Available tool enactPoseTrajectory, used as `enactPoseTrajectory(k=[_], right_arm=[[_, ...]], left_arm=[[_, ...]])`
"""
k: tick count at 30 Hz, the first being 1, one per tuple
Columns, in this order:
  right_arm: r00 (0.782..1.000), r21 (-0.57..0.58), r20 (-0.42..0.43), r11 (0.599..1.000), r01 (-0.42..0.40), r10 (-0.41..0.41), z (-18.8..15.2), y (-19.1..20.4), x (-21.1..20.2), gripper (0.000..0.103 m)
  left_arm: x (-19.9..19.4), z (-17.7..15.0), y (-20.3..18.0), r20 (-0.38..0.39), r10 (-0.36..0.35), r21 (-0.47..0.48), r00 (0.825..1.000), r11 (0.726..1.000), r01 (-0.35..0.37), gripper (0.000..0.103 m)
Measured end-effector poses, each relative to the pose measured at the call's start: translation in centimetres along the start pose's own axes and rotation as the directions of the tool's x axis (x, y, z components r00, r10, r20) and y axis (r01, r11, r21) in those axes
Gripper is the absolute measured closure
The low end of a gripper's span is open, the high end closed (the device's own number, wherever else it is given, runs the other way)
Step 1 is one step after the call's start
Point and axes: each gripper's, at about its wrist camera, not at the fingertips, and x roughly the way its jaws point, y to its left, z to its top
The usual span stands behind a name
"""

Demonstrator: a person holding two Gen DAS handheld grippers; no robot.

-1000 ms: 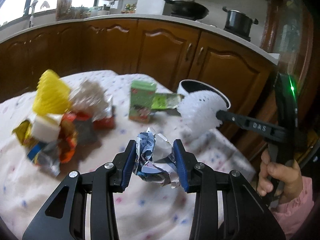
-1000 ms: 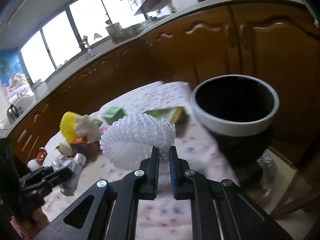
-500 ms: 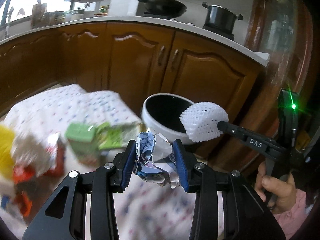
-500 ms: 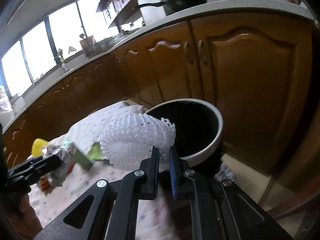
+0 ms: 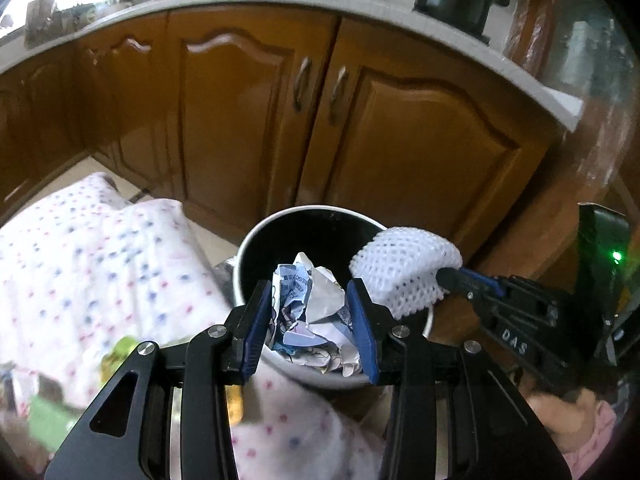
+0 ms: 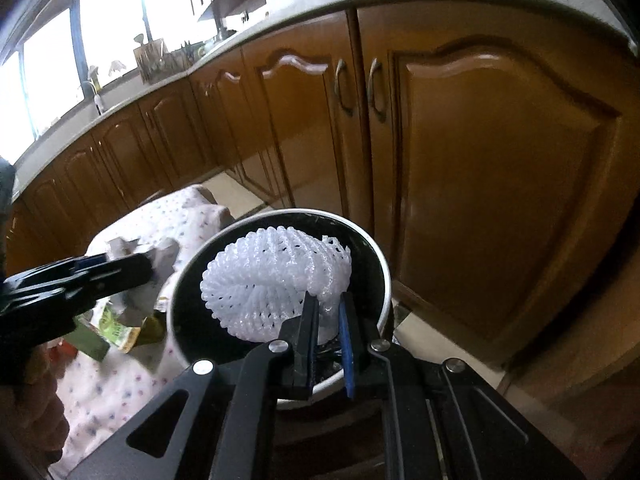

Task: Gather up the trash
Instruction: 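Carry both items over the bin and open both tools to drop them, then grasp green milk carton with left tool while right tool grasps green juice pouch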

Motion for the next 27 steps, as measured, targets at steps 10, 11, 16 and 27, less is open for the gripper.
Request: enactPoseTrajectory(k=[10, 11, 16, 27], right_arm=[[0.998, -0.014, -0.064, 1.0, 0.007, -0.008, 0.2, -0.7, 2.3, 0.075], [0.998, -0.007, -0.062, 1.0, 0.004, -0.004, 0.2, -0.9, 2.2, 0.064], [0.999, 0.006, -0.054, 1.0, 0.001, -0.001, 0.3, -1.1, 2.2, 0.059], [0.994, 0.091, 0.067, 0.992, -0.091, 0.085, -0.9, 0.1, -2.1, 0.034]], left_arm=[[4.2, 0.2, -0.1, -0.076, -0.004, -0.008, 0.997, 1.0, 0.003, 0.046], [4.1, 0.1, 0.0, -0.077, -0.004, -0.012, 0.997, 1.0, 0.003, 0.044], [3.5, 0.2, 0.6, -0.059, -0.026, -0.046, 0.998, 0.999, 0.023, 0.036], [-4.5, -2.7, 2.2, 0.073, -0.052, -0.093, 0.996, 0.994, 0.058, 0.033]])
